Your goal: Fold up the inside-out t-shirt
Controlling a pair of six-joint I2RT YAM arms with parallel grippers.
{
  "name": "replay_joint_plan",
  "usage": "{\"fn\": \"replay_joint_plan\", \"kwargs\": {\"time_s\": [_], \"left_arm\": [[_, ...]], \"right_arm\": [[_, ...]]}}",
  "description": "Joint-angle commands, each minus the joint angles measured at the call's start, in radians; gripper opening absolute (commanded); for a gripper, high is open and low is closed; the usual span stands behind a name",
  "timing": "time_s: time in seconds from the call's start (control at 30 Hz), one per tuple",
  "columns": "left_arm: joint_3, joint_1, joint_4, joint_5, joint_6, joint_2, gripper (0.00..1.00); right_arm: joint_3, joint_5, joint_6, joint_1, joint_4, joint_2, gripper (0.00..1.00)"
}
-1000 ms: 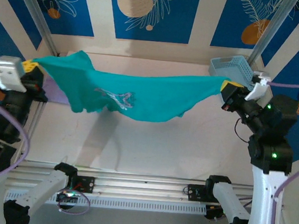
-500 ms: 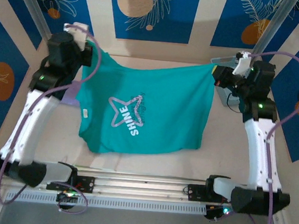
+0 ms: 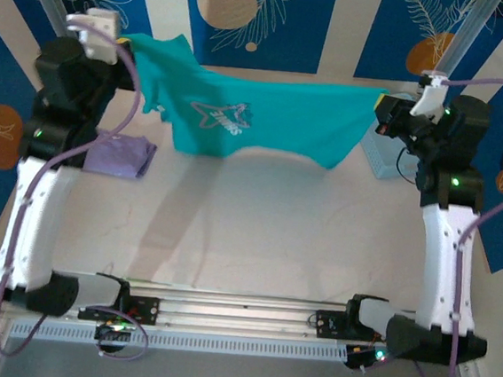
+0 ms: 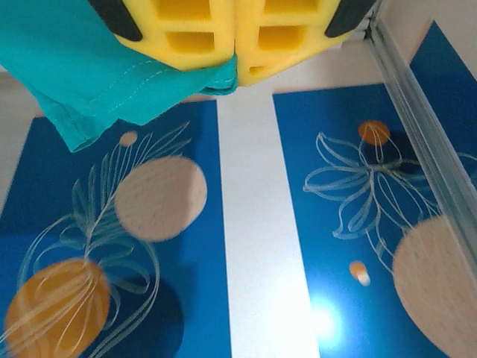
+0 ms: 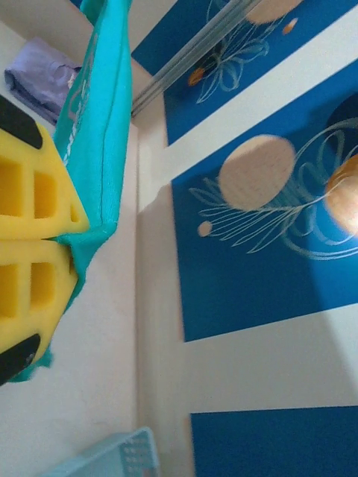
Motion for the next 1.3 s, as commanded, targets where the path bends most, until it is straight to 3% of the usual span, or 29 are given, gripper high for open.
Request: {"fn": "replay_joint_plan", "kwargs": {"time_s": [0.0, 0.2, 0.33, 0.57, 0.77, 0.93, 1.1, 1.13, 1.2, 1.27], "left_arm": [[-0.060, 0.012, 0.103, 0.058, -0.029, -0.179, 0.00], [-0.072, 0.013, 0.165, 0.108, -0.030, -0.360, 0.00], [-0.031, 0.012, 0.188, 0.125, -0.022, -0.372, 0.00], [-0.026, 0.012, 0.216, 0.066, 0.051, -0.207, 0.00], [-0.133, 0.012, 0.350, 0.008, 0.081, 0.020, 0.00], [-0.263, 0.015, 0.526, -0.022, 0.076, 0.266, 0.00], [-0.188, 0.033, 0.590, -0.045, 0.038, 0.636, 0.01], [-0.127, 0.036, 0.560, -0.049, 0.030, 0.724, 0.06], [0.018, 0.040, 0.466, -0.046, 0.024, 0.865, 0.31], [0.154, 0.042, 0.346, -0.048, 0.020, 0.963, 0.34]], "right_arm": [[0.013, 0.041, -0.026, -0.007, -0.025, -0.135, 0.00], [0.042, 0.088, -0.030, -0.007, -0.074, -0.304, 0.00], [0.081, 0.117, -0.043, -0.007, -0.087, -0.350, 0.00], [0.079, 0.154, -0.089, -0.008, -0.061, -0.282, 0.00], [-0.076, 0.172, -0.107, -0.005, 0.092, -0.152, 0.00], [-0.237, 0.211, -0.112, 0.029, 0.339, 0.069, 0.00], [-0.159, 0.279, -0.112, 0.065, 0.451, 0.475, 0.03], [-0.108, 0.276, -0.103, 0.065, 0.440, 0.565, 0.07], [0.002, 0.276, -0.090, 0.067, 0.395, 0.707, 0.17], [0.096, 0.274, -0.085, 0.067, 0.328, 0.803, 0.28]]}}
